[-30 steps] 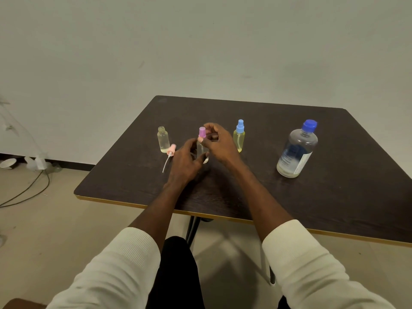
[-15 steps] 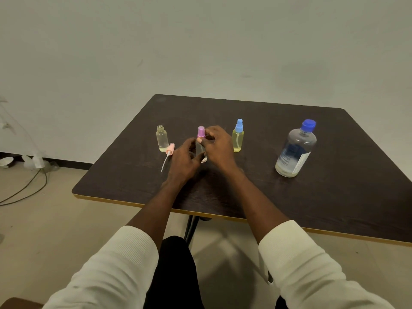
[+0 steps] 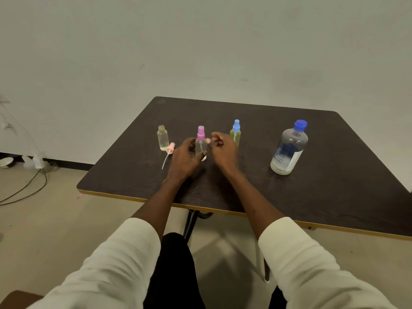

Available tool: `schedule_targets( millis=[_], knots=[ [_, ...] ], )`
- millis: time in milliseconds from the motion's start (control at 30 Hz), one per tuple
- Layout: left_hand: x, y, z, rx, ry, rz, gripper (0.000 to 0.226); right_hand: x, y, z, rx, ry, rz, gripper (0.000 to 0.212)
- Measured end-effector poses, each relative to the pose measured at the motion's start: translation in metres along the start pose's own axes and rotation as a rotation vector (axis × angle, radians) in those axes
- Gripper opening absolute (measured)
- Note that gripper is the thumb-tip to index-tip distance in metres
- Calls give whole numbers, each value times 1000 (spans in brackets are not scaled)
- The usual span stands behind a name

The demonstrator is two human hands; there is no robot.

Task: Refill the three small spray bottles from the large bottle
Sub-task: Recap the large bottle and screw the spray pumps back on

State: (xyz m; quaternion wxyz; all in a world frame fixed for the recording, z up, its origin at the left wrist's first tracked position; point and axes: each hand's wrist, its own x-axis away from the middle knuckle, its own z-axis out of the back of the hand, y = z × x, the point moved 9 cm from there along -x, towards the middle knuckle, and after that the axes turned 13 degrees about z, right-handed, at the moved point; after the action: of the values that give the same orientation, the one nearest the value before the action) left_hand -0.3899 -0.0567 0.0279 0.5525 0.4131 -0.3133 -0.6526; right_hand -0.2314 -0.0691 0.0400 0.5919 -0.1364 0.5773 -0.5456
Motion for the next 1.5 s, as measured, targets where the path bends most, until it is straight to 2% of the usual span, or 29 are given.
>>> schedule_targets(
  millis=[100,333,567,900,1033,1200,1267,1367,1500],
  knots=[
    [-1,-3,-3,-9,-14,26,47,8,18,14,103,-38,-42,18],
    [-11,-5,-8,1,-24,87,48,10,35,17,196,-157,-79,19],
    [-35,8,-32,28,2,110,34,12,41,19,158,-131,-74,16],
    [-37,12,-50,37,2,68,39,11,45,19,151,-123,-76,17],
    [-24,10,-28,101,139,66,44,12,42,20,153,-135,-66,17],
    [6,4,48,202,421,-73,13,18,24,7,137,-169,-8,13],
    [7,-10,85,245,529,-44,8,20,11,-15,83,-210,-2,8],
    [-7,-42,118,302,529,111,23,21,-8,-56,41,-275,-22,8],
    [-32,-86,115,292,321,293,56,14,-13,-99,68,-289,-98,15]
  ],
)
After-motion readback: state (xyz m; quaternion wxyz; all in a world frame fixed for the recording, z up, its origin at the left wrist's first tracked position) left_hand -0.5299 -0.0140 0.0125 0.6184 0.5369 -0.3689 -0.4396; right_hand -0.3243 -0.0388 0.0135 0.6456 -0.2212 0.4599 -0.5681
